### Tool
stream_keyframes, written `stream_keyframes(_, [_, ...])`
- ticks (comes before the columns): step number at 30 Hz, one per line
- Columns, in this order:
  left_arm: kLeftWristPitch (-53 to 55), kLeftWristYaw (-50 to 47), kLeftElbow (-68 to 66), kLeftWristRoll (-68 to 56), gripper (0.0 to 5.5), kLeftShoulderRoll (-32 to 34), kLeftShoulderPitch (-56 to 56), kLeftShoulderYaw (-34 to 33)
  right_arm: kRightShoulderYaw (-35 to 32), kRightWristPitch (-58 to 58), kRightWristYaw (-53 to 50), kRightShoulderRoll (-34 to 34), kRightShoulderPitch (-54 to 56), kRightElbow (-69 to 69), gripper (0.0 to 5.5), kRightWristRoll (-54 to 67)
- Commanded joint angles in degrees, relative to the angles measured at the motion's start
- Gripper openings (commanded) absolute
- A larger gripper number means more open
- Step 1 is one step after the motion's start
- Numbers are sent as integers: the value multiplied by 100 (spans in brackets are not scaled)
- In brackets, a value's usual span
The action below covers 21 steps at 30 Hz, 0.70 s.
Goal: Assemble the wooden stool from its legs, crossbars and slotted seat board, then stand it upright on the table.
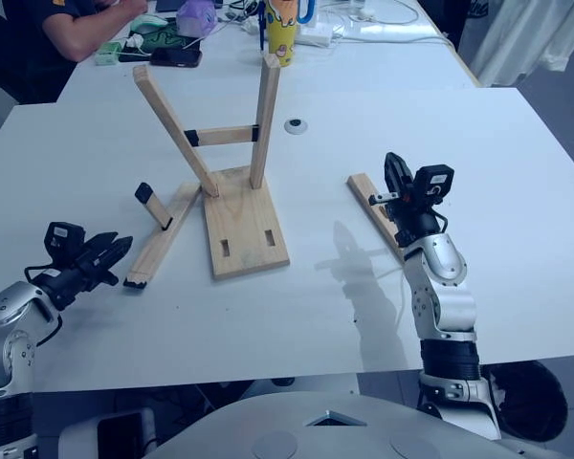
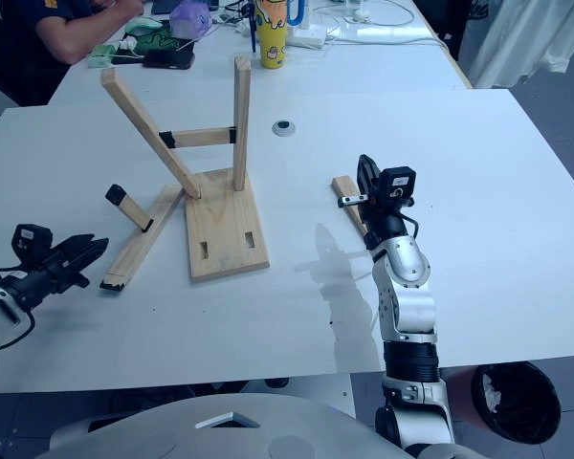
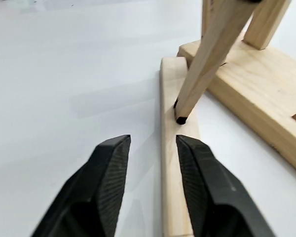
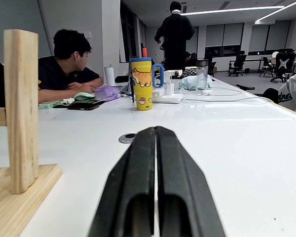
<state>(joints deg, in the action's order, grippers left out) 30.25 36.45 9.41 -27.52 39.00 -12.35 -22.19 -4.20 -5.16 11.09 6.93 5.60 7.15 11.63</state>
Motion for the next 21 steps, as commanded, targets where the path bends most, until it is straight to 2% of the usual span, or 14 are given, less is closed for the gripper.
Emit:
stream_keyframes(1, [259, -19, 99, 38, 243, 20, 69, 181, -11, -31, -23, -2, -20, 53, 0, -14])
stream_keyframes(15, [283, -292, -340, 783, 449, -120, 176, 1085, 19, -70, 6, 6, -29, 58, 0, -6])
stream_keyframes(17, [238, -359, -362, 865, 449, -195, 256, 1169, 27, -71, 9, 5, -31, 51, 0, -10])
stream_keyframes(21, [162, -455, -361, 950, 400, -345, 385, 1253, 29, -76, 18, 16, -7, 28, 0, -13])
